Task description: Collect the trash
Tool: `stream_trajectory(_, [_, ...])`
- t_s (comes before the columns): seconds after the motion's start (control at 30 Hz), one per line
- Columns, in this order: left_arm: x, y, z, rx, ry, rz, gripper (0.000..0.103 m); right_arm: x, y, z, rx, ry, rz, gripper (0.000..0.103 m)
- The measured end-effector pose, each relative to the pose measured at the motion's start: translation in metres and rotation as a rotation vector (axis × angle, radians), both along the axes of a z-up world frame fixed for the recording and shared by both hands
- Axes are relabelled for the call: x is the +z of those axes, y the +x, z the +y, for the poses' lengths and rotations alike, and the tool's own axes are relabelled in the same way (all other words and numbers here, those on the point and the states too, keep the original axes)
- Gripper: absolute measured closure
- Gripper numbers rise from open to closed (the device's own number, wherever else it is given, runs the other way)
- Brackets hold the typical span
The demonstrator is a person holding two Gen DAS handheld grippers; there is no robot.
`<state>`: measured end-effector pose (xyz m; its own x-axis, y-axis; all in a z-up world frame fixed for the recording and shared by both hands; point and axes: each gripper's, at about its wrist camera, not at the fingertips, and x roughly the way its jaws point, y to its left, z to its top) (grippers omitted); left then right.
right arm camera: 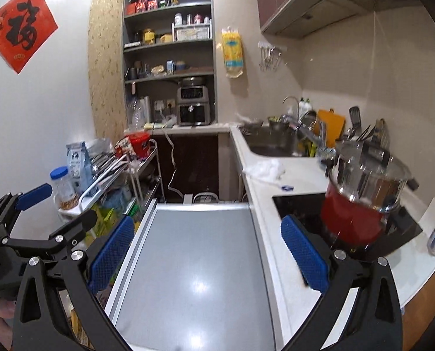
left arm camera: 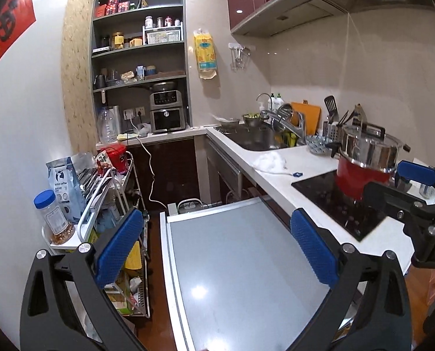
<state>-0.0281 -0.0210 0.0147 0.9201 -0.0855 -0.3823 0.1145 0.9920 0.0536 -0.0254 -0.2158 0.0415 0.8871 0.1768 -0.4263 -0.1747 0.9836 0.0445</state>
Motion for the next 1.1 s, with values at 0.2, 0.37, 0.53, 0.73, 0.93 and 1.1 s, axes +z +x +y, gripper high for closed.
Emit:
stream_trajectory(0.2, [0.012,0.009,0.004,0.029,0.002,-0.031,0.002,0.008,0.005,0.001,-0.039,-0.002,-0.031,0.004])
stream_trajectory(0.37, [0.018,0.018,0.006,0.033,0.002,-0.044,0.002,0.011,0.011,-0.002,-0.067,0.002,-0.036,0.004])
stream_trajectory(0.53, [0.022,0.027,0.009,0.057,-0.007,-0.03,0.002,0.012,0.016,-0.003,-0.076,0.005,-0.037,0.004])
stream_trajectory(0.73, [0.022,0.035,0.009,0.029,-0.025,-0.014,0.002,0.011,0.021,-0.005,-0.086,0.002,-0.033,0.004])
stream_trajectory(0.93, [0.024,0.038,0.008,0.046,-0.028,-0.025,0.002,0.012,0.027,-0.008,-0.087,0.008,-0.028,0.004])
stream_trajectory(1.1, [0.025,0.042,0.009,0.038,-0.04,-0.02,0.002,0.012,0.028,-0.008,-0.087,0.009,-0.025,0.004])
